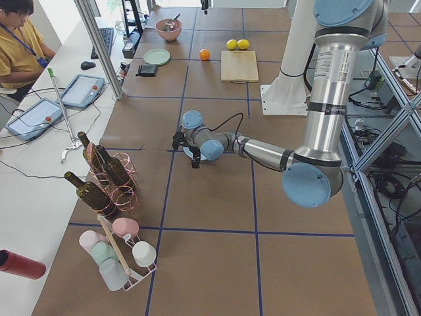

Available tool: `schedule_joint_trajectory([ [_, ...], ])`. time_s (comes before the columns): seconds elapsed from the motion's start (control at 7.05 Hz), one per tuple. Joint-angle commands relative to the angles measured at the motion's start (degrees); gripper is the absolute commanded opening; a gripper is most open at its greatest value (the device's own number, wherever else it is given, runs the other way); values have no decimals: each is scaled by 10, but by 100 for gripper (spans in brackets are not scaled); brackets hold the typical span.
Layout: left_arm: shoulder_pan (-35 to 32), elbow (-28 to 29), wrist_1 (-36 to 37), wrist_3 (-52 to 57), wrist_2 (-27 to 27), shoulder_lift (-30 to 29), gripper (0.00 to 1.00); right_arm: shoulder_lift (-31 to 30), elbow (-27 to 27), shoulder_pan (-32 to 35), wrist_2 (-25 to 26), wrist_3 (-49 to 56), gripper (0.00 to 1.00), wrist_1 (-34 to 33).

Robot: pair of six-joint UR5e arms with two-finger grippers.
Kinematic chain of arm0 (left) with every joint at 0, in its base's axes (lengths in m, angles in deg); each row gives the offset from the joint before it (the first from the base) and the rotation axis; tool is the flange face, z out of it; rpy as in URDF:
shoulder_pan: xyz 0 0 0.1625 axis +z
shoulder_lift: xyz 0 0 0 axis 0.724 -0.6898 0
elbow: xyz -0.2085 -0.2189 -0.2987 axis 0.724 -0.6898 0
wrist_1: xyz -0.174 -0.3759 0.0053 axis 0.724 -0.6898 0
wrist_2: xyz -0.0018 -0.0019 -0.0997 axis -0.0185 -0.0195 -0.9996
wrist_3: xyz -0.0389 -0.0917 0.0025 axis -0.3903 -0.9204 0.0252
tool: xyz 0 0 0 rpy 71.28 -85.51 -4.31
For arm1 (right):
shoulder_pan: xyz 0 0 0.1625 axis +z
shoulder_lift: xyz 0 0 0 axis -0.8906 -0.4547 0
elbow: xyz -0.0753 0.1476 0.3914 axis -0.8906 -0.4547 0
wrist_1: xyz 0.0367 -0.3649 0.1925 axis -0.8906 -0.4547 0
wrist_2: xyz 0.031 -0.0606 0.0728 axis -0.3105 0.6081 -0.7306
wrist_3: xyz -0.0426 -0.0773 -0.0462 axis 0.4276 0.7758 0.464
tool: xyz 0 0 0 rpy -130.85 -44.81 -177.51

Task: Pick orange to plate
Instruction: 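Reach the left gripper to the rim of the light blue plate, then grip the plate rim with the left gripper and slide it toward the table center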

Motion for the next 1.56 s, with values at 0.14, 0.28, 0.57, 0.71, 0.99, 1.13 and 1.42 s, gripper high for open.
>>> schedule_joint_trajectory([
  [0.14, 10, 11, 0, -3, 1, -9, 67, 0, -1, 0, 0, 0, 100, -1],
  [0.28, 12, 18, -1, -3, 1, -15, 66, 0, -2, 0, 0, 0, 100, -1],
  [0.57, 13, 32, -1, -3, 0, -30, 28, 0, -2, -2, 0, 0, 100, -1],
  [0.71, 13, 33, -1, -3, 0, -30, 0, 0, -2, -2, 0, 0, 100, 0],
  [0.99, 13, 6, -1, -3, -6, -37, 0, 0, -1, -5, -1, -1, 100, 2],
  [1.13, 13, -23, 0, -47, -41, -73, 0, 0, -1, -5, -1, -1, 100, 3],
  [1.42, 51, -15, 0, -239, -62, -200, 0, 1, -1, -6, -1, 0, 100, 3],
])
